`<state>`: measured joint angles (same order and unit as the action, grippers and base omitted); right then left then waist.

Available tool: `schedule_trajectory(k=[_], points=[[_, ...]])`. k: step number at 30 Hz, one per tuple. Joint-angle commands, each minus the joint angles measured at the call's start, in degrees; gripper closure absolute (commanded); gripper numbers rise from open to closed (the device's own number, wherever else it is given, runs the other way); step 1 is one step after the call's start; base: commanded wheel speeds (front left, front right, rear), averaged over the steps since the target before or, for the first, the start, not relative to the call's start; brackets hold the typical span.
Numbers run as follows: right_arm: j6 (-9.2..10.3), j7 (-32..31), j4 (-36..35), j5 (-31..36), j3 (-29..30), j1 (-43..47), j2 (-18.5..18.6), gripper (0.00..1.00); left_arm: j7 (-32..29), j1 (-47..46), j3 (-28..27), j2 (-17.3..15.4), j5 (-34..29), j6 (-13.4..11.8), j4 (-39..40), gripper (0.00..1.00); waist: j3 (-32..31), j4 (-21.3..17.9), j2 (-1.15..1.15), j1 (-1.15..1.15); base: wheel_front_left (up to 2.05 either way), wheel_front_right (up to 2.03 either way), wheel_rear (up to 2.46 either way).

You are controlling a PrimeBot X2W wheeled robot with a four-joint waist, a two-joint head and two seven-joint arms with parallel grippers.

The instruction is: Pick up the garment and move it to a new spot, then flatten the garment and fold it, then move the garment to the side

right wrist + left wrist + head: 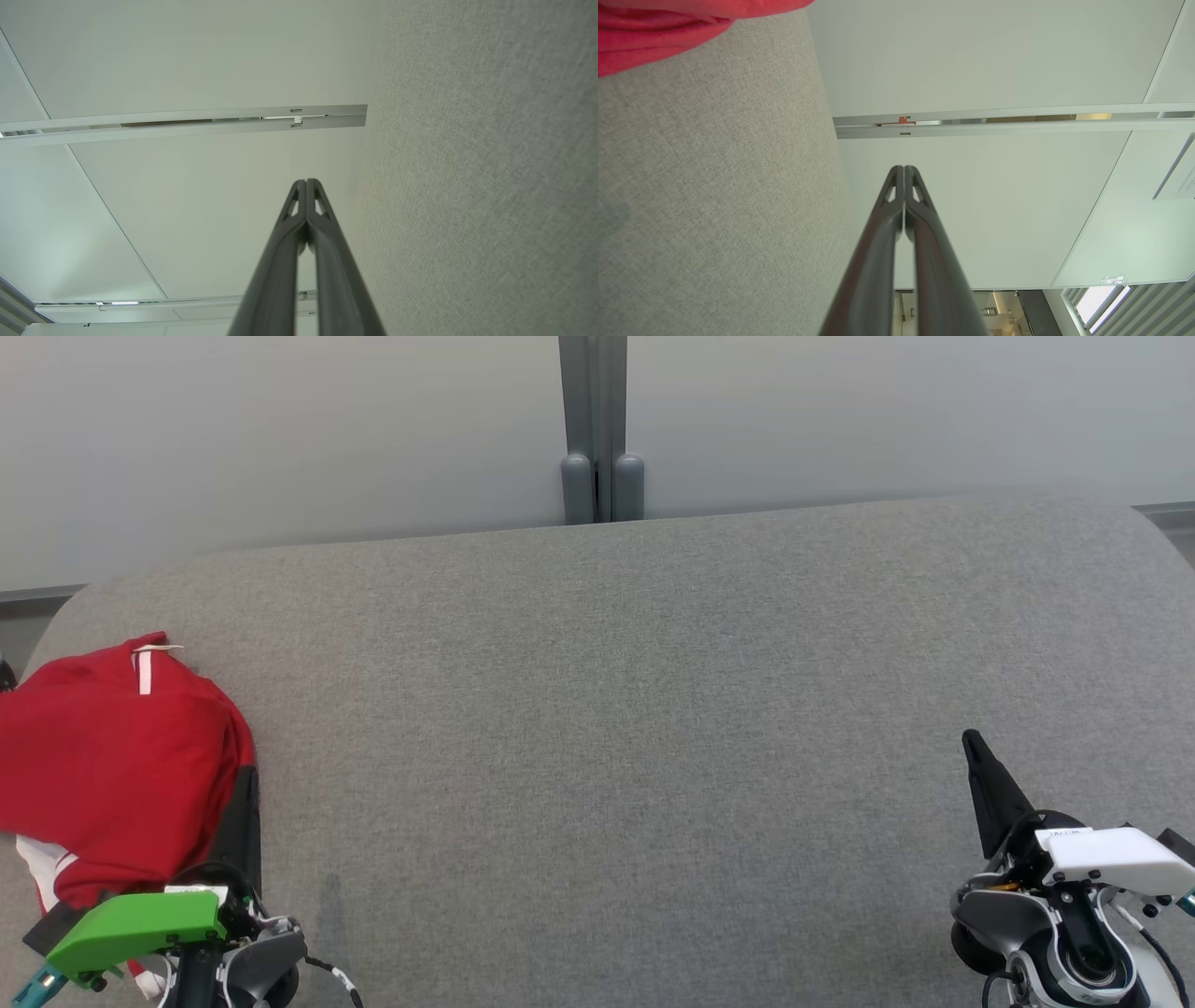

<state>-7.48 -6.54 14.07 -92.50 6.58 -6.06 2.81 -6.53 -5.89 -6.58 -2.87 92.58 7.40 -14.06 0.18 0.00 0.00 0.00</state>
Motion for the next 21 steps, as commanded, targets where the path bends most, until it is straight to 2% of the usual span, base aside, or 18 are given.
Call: schedule_trajectory(k=[1, 19, 20, 21], points=[[-0.03, -0.11, 0.04, 0.19, -0.01, -0.34, 0.06, 1.00, -0.11, -0.71, -0.05, -0.06, -0.34, 0.35, -0.04, 1.00, 0.00, 0.00, 0.00, 0.00, 0.00, 0.00, 0.00], [0.00, 0.02, -0.01, 0.00, 0.00, 0.00, 0.00, 1.00, 0.02, 0.00, 0.00, 0.00, 0.00, 0.01, 0.01, 1.00, 0.00, 0.00, 0.00, 0.00, 0.00, 0.00, 0.00], [0.01, 0.02, 0.39, -0.01, 0.00, 0.18, -0.08, 0.00, 0.06, 0.19, 0.04, 0.07, 0.01, -0.02, -0.37, 0.00, 0.00, 0.00, 0.00, 0.00, 0.00, 0.00, 0.00], [0.01, 0.10, 0.67, 0.02, -0.01, 0.43, -0.16, 0.00, 0.12, 0.47, 0.11, 0.15, -0.02, -0.03, -0.68, 0.00, 0.01, 0.00, 0.00, 0.00, 0.00, 0.00, 0.00]])
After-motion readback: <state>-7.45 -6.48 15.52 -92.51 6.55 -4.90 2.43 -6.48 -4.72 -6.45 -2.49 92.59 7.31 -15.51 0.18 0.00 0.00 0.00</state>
